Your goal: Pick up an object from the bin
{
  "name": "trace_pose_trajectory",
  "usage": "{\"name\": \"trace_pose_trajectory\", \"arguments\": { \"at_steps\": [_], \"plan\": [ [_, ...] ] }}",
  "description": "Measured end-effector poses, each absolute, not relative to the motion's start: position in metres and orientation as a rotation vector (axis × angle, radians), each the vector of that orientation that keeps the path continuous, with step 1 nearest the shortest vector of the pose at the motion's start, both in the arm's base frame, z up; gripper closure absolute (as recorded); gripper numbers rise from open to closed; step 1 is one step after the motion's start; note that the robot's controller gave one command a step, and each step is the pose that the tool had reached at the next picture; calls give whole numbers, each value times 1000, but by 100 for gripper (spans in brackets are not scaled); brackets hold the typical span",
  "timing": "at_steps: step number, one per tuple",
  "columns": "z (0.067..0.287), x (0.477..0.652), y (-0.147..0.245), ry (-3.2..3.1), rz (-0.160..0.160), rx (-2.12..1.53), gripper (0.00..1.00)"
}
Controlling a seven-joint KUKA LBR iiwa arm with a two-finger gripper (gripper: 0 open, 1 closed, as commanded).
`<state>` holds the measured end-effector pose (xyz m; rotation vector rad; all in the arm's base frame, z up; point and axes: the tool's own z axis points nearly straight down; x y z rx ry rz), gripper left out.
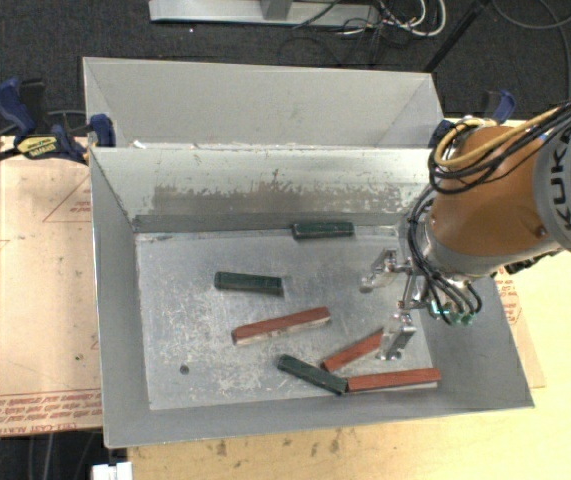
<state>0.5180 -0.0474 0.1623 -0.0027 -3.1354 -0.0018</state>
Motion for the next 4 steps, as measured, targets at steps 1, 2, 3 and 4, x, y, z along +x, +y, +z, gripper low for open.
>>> {"name": "trace_pose_trajectory", "arguments": {
  "at_steps": [1,2,3,4],
  "plan": [
    [165,520,-47,-3142,-1,-1,0],
    [76,520,-55,-3140,-2,213,100],
    [76,520,-55,-3140,-2,213,100],
    [211,520,-39,-3141,-1,171,100]
  ]
}}
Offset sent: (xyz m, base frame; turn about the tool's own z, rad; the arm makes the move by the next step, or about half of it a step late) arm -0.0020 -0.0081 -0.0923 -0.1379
